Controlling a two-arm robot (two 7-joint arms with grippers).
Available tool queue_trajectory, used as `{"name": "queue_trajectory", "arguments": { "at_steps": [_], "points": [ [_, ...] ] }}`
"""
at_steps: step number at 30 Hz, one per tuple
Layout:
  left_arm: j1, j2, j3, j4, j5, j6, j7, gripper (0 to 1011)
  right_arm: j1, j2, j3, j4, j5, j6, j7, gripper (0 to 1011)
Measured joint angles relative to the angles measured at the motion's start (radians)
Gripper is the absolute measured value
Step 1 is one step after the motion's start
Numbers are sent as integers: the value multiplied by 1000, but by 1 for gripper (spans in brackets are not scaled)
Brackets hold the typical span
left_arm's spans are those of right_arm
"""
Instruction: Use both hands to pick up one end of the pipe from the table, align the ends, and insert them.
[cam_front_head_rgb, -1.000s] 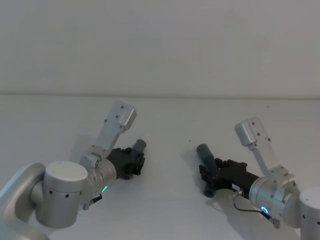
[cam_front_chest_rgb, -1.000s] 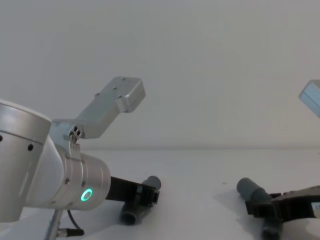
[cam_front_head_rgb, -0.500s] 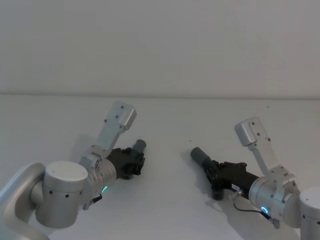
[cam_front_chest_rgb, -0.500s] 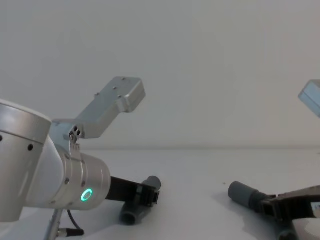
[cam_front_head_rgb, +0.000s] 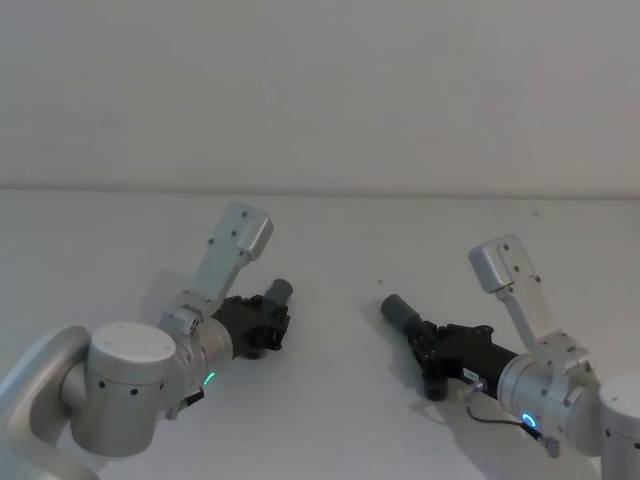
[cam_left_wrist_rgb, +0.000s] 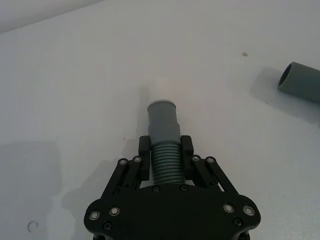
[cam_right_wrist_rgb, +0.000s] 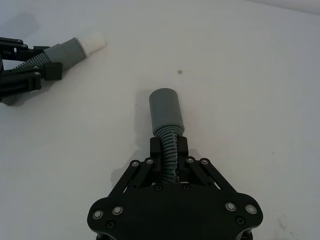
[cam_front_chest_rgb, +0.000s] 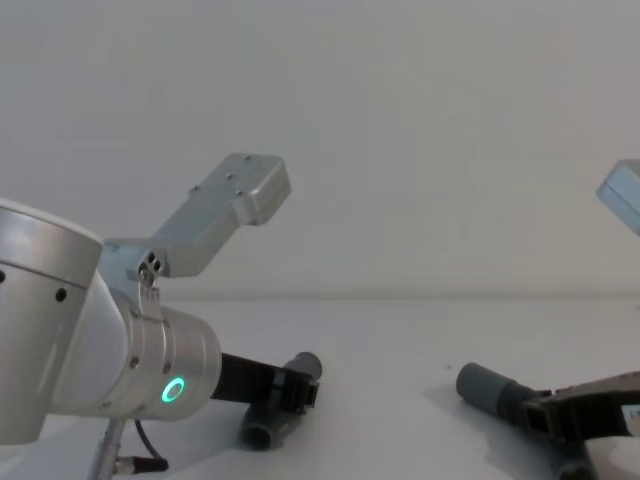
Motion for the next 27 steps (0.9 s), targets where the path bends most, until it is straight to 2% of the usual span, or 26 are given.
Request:
{"name": "queue_trajectory", "arguments": {
  "at_steps": [7, 14, 27],
  "points": [
    [0, 0, 0, 0, 0, 0, 0, 342, 1, 11, -1, 4, 3, -23, 22, 156],
    [0, 0, 0, 0, 0, 0, 0, 342, 2, 32, 2, 9, 11, -95, 57, 156],
    [0, 0, 0, 0, 0, 0, 0, 342, 5, 86, 27, 9, 36, -282, 142, 156]
  ]
}}
